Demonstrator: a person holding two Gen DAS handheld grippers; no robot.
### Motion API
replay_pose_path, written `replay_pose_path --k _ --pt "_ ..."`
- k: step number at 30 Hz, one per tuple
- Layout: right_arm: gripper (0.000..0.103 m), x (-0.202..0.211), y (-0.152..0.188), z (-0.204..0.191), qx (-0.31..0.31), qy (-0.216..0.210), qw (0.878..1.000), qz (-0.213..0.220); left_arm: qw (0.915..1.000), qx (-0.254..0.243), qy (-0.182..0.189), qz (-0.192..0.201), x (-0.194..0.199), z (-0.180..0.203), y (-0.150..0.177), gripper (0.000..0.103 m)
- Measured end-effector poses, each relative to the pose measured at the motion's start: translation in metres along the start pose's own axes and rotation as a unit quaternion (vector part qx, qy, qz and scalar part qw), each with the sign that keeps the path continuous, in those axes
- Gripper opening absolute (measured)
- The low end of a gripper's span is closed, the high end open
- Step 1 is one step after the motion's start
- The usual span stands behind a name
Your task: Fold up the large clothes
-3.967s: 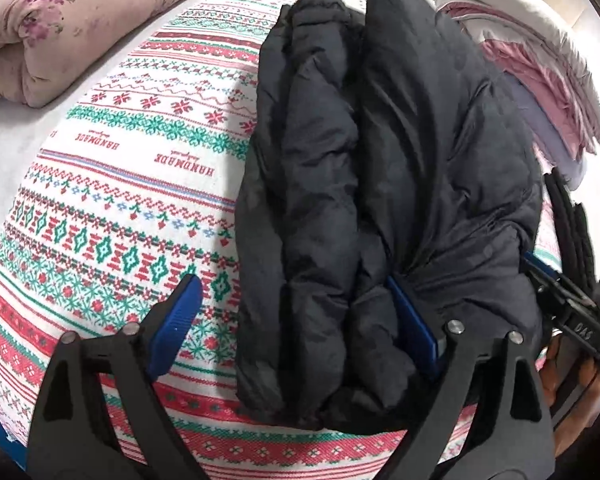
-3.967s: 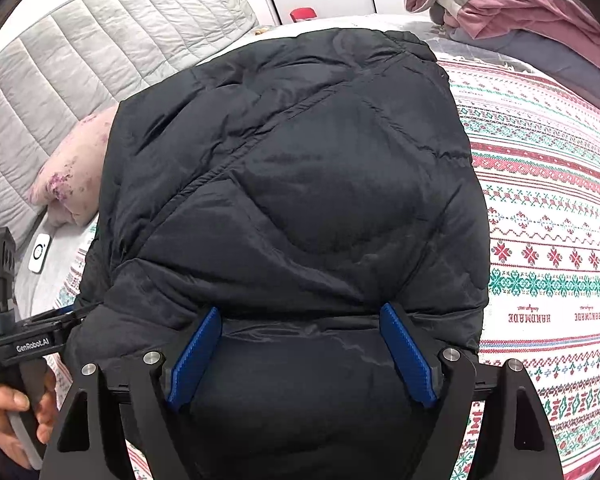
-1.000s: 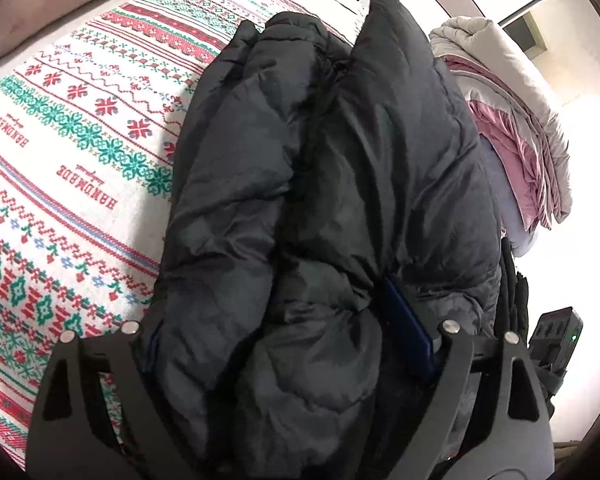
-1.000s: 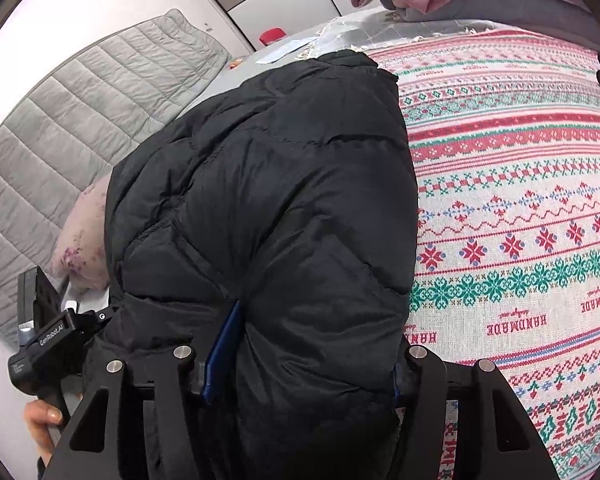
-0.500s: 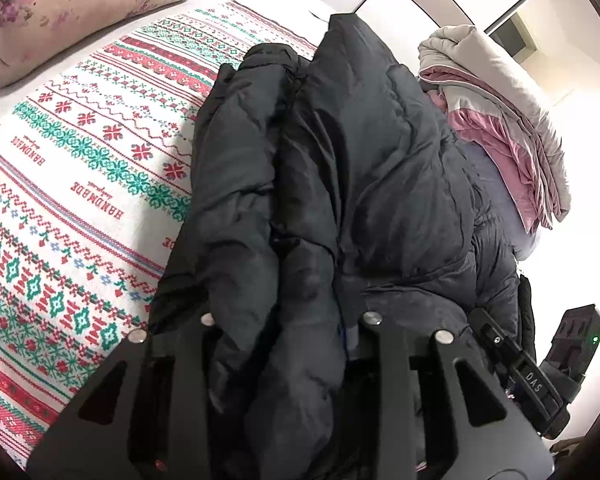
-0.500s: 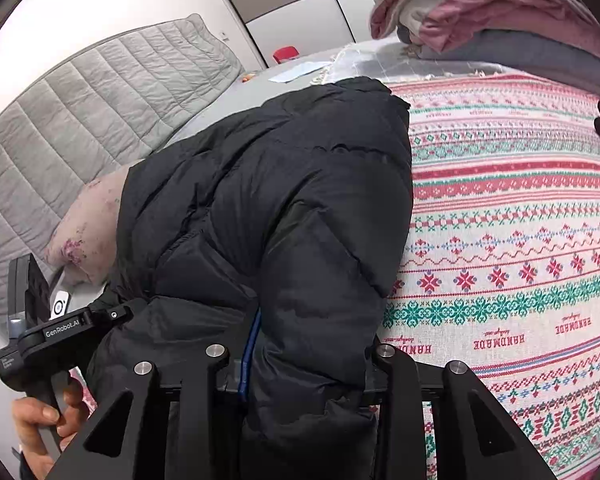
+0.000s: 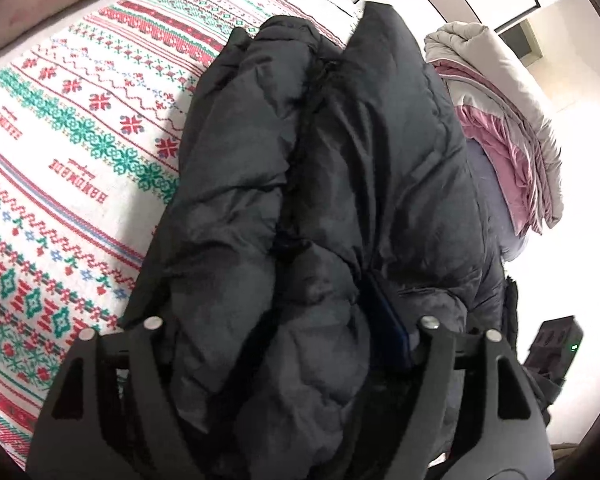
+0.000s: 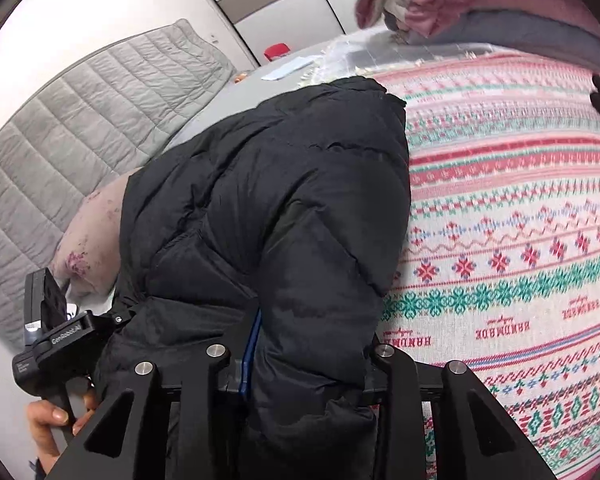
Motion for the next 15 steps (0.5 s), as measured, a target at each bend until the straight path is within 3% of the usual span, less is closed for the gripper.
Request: replay_pose_path --k 2,4,7,11,15 --pt "0.037 -0.002 -0.001 0.005 -0.009 -0.004 1.0 -0.006 1.0 -0.006 -0.004 0.001 0.0 0.002 0.001 0.076" --pt "0.037 0.0 -0.003 0.004 0.002 0.002 1.0 0.001 0.9996 -0.026 -0.009 0.007 0.002 0.008 0.002 0.053" --pt "0.032 0.012 -0.007 -0.006 0.023 0.011 0.999 0.024 0.9994 -0.028 -0.004 0.019 0.007 0.019 0.002 0.031" --pt "0.028 0.033 -0.013 -0.018 0.049 0.02 0.997 0.059 0.9986 -0.035 0.013 0.036 0.017 0.034 0.001 0.021" --pt "0.025 0.057 -0.017 -0.031 0.115 0.104 0.981 0.121 0.9972 -0.058 0.023 0.041 0.013 0.058 0.006 0.018"
Point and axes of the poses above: each gripper's, at about its wrist camera, not at the fingertips, and x roughly against the way its jaws point, z to its right, y to its underside, the point moved 8 cm from there along -x, roughly the way its jaws point, and after that the axes turned 9 degrees about y, right-handed, at the moved point
